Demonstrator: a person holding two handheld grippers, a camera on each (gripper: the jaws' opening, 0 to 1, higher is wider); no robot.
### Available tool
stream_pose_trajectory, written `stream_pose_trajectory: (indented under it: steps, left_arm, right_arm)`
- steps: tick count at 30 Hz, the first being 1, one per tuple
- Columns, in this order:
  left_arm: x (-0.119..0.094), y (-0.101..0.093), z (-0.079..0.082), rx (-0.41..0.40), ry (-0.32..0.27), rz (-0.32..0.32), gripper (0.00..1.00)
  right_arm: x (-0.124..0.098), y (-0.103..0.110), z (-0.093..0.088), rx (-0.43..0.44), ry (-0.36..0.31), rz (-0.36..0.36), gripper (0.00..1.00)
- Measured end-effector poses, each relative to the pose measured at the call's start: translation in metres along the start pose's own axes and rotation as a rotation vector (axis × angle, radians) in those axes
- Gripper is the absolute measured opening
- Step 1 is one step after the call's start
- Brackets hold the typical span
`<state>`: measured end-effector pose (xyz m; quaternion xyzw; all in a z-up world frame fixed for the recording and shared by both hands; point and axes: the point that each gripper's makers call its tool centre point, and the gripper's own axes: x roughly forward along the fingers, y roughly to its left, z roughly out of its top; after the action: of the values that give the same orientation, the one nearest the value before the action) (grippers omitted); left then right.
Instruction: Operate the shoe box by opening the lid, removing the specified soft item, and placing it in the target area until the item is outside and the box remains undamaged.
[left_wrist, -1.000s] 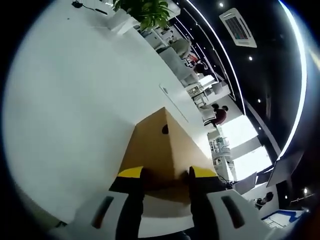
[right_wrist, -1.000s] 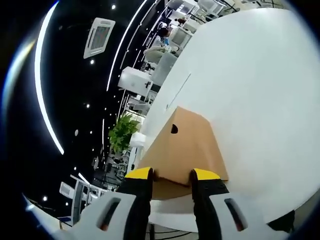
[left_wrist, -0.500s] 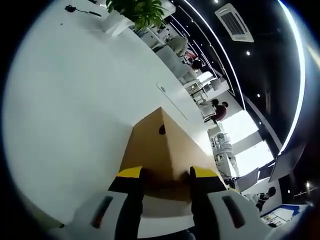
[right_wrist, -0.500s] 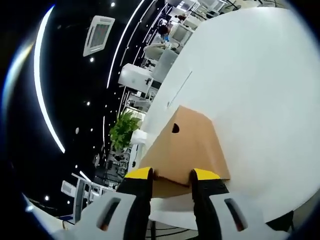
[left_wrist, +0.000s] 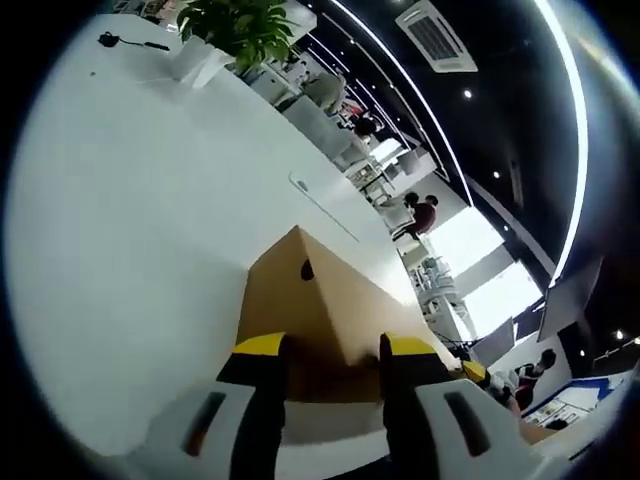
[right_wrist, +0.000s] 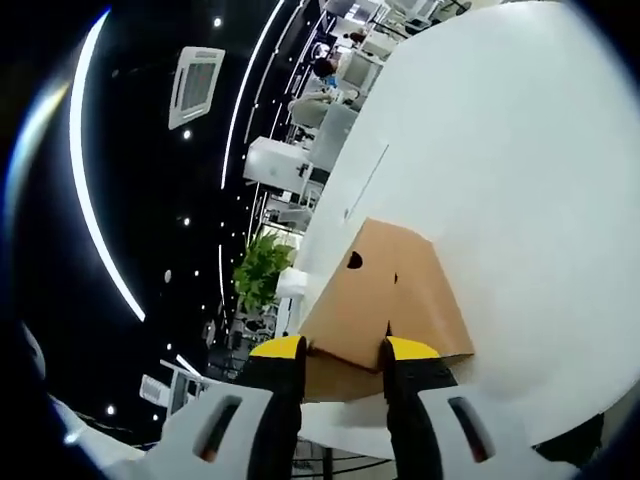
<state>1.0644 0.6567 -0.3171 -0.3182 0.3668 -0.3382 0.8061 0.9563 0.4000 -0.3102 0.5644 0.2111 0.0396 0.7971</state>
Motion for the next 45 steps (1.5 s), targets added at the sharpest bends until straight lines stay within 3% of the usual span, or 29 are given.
stream_pose_trajectory:
  steps: [6,11,17,21,23,26,29,36,37,39,40,45]
  left_arm:
    - [-0.003,-0.003,0.003,-0.018,-0.018,-0.025,0.36]
    - [-0.013,-0.004,0.007,-0.052,-0.054,-0.057,0.29]
    - [-0.023,0.0,0.007,-0.001,-0.061,-0.035,0.32]
    - [-0.026,0.014,0.005,0.081,-0.055,0.022,0.45]
    - [-0.026,0.017,0.0,0.122,-0.026,0.039,0.53]
    - [-0.026,0.01,0.001,0.165,-0.046,0.021,0.5]
    - [-0.027,0.011,-0.01,0.186,0.031,0.038,0.45]
    - [-0.029,0.017,-0.017,0.309,0.053,0.07,0.43]
    - [-0.029,0.017,-0.015,0.336,0.047,0.081,0.43]
    - [-0.031,0.029,-0.006,0.449,0.036,0.175,0.43]
    - [-0.03,0.022,0.0,0.519,0.019,0.206,0.43]
    - [-0.025,0.018,0.002,0.625,0.031,0.212,0.4]
  right_arm:
    - [-0.001,0.001,0.003,0.024,-0.018,0.03,0.3]
    - [0.0,0.001,0.003,0.011,-0.011,0.036,0.3]
    - [0.0,0.004,0.002,0.018,-0.021,0.038,0.3]
    - [0.001,0.004,0.002,0.009,-0.015,0.034,0.3]
    - [0.001,0.006,0.002,0.004,-0.014,0.034,0.3]
    - [0.001,0.005,0.002,0.001,-0.013,0.032,0.3]
    - [0.001,0.009,0.006,0.031,-0.022,0.053,0.3]
    - [0.003,0.018,0.012,0.012,-0.021,0.063,0.31]
    - [0.003,0.02,0.012,0.009,-0.02,0.064,0.31]
    - [0.003,0.023,0.014,0.004,-0.02,0.07,0.3]
    - [0.003,0.024,0.014,-0.016,-0.014,0.074,0.3]
    - [0.004,0.022,0.016,-0.016,-0.013,0.068,0.3]
